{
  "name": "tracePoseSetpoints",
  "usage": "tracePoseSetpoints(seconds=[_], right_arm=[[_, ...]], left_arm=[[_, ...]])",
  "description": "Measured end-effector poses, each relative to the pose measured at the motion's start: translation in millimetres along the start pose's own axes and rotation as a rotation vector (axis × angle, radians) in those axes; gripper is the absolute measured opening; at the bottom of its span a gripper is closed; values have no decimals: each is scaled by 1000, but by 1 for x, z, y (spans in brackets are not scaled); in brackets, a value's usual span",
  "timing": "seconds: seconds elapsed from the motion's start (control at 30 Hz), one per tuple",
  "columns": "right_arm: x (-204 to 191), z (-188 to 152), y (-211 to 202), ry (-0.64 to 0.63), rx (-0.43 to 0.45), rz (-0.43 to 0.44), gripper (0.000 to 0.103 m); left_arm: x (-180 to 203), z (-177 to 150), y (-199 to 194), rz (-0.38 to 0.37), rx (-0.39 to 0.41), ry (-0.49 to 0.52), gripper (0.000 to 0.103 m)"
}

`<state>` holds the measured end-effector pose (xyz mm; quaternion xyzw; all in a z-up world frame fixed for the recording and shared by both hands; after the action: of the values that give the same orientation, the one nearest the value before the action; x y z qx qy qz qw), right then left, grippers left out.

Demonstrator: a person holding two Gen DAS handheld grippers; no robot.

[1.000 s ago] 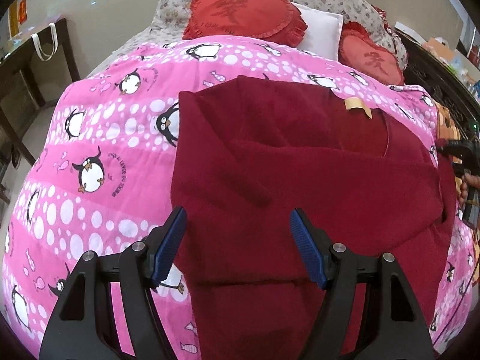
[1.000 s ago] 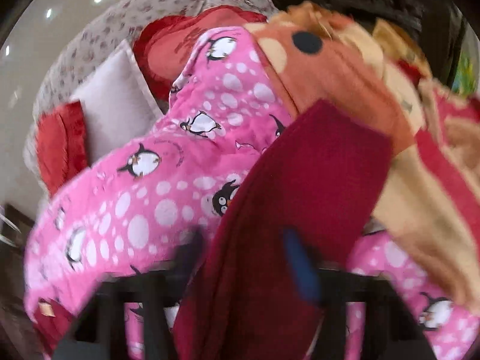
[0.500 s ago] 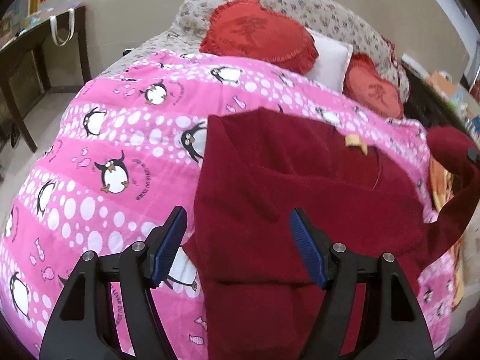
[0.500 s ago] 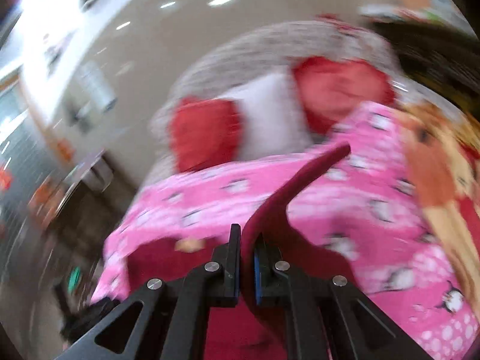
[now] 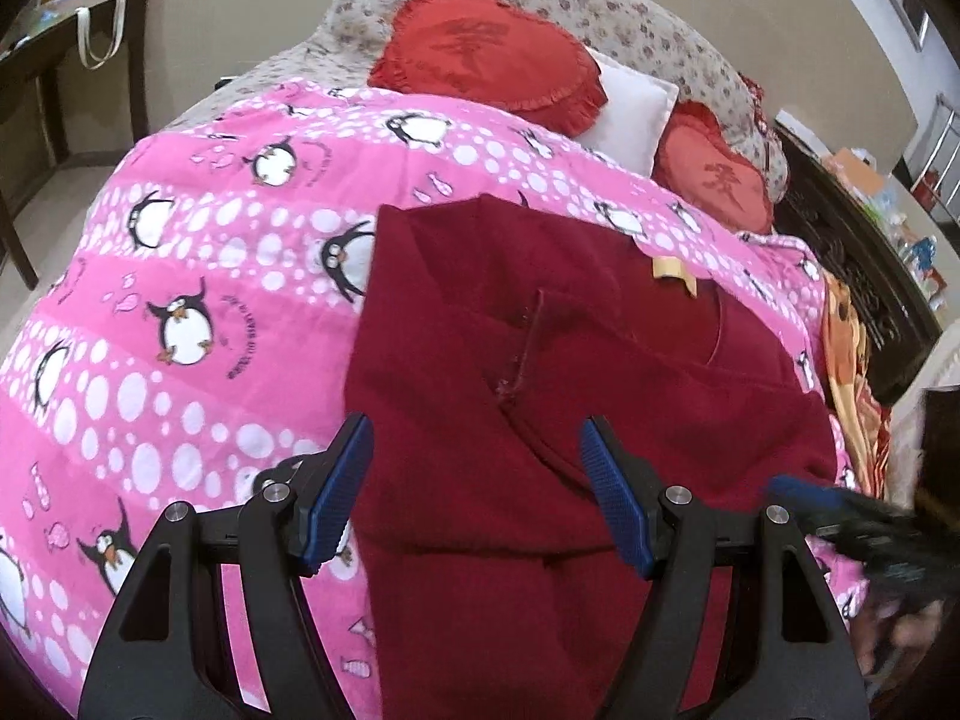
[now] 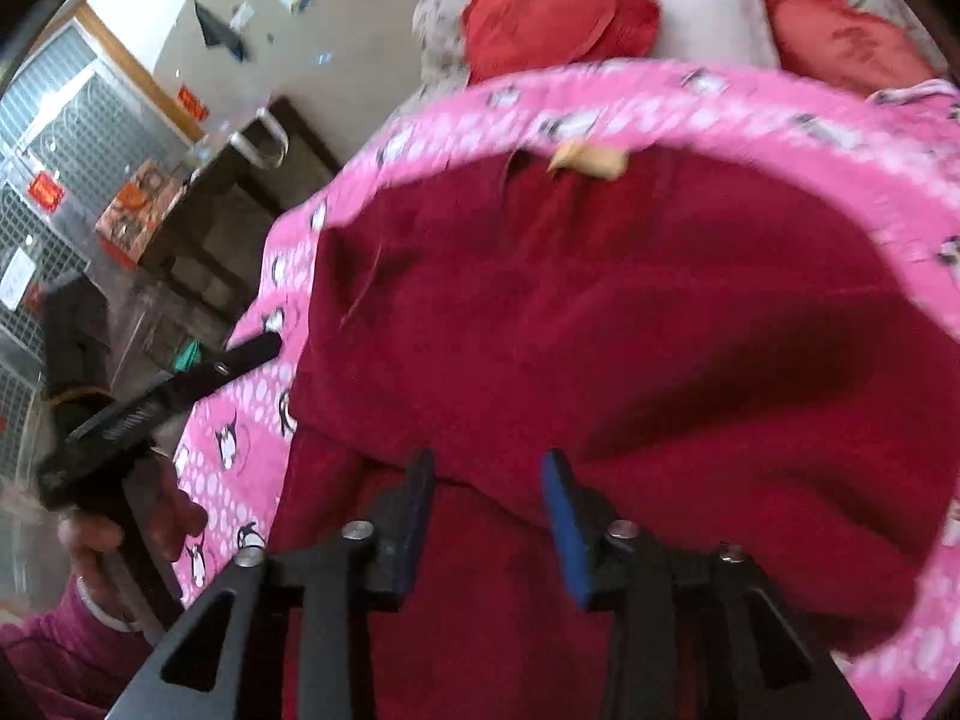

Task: Fold small clothes

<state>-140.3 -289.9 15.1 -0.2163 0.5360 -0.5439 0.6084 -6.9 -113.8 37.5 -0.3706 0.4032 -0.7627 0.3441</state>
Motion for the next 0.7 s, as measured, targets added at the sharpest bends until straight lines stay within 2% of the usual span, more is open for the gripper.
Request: tracePoseSetpoints(seconds=[0.03,0.13,0.3,0.33,0.4,0.47,0.5,0.57,0.6,0.7], right_arm=[[4,0,-8,10,21,4,48],[21,-1,-38,69,92,27,48],[53,-18,-63,164,124,27,48],[58,-22,-67,176,128,23,48],[69,-31,-75,203,141,19,49],[78,-39,-82,231,158,27,49],[83,-41,-84,247,164,32,49],[91,-45,-90,267,171,34,49],[94,-46,-90,277,173,29,49],[97,-47,-96,278,189,-16,49]], left_arm=[[3,2,3,3,-1,5,71],[15,15,12,24,20,37,71],[38,36,40,38,-7,111,71],[43,40,46,35,-17,128,68],[51,45,59,29,-52,160,50],[54,48,71,68,-78,176,18],[55,50,75,91,-84,190,10],[55,55,71,99,-81,196,4],[53,58,60,75,-61,189,4],[36,70,13,41,53,157,2]])
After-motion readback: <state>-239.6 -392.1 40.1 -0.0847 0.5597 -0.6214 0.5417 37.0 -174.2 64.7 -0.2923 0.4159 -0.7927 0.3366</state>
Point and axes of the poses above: each gripper's, at about its wrist camera, not at the fingertips, and y roughly the way its jaws point, x to its right, z to its top, the point moved 7 cm from there along y, roughly the way its jaws point, and after that the axes turned 12 degrees about -x, right-handed, at the moved point
